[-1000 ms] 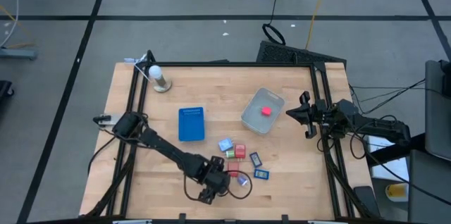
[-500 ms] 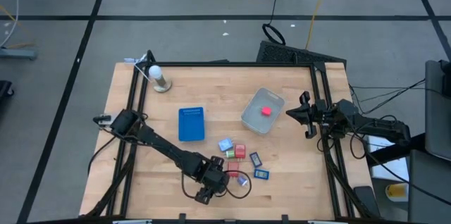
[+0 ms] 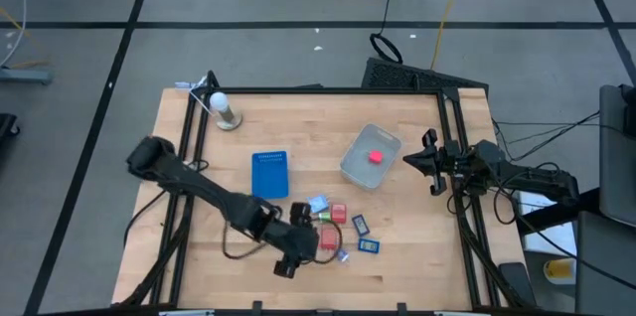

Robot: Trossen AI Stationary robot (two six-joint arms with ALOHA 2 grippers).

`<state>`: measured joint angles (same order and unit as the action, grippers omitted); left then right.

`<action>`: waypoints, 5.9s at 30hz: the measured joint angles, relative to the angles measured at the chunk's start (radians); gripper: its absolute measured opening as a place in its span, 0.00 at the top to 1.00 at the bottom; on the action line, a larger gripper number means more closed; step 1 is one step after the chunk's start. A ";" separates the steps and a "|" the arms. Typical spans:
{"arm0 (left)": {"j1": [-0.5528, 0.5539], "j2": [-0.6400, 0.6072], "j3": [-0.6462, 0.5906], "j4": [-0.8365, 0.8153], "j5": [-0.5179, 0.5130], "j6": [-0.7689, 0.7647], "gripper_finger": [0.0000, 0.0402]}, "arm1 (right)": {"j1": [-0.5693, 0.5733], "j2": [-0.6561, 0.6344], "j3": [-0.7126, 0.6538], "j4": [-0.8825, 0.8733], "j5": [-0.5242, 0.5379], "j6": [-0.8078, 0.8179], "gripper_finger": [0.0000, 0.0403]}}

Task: Pick & Place Office items
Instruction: Put the black digital clock into the blue bin

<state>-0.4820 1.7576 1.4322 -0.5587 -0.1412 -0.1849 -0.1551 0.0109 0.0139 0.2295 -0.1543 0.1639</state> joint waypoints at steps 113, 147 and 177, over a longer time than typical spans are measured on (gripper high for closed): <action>0.209 -1.451 -1.387 0.937 -0.204 0.113 0.29 | 0.000 0.000 0.000 -0.059 -0.003 -0.019 1.00; 0.305 -0.759 -0.727 0.125 -0.235 -0.088 0.29 | 0.000 0.000 0.000 -0.092 0.026 -0.019 1.00; 0.530 -0.317 -0.727 0.116 -0.017 -0.088 0.29 | 0.000 0.000 0.000 -0.092 0.023 -0.019 1.00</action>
<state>0.0475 1.4403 0.7055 -0.4423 -0.1584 -0.2733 -0.1555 0.0105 0.0139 0.1371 -0.1313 0.1448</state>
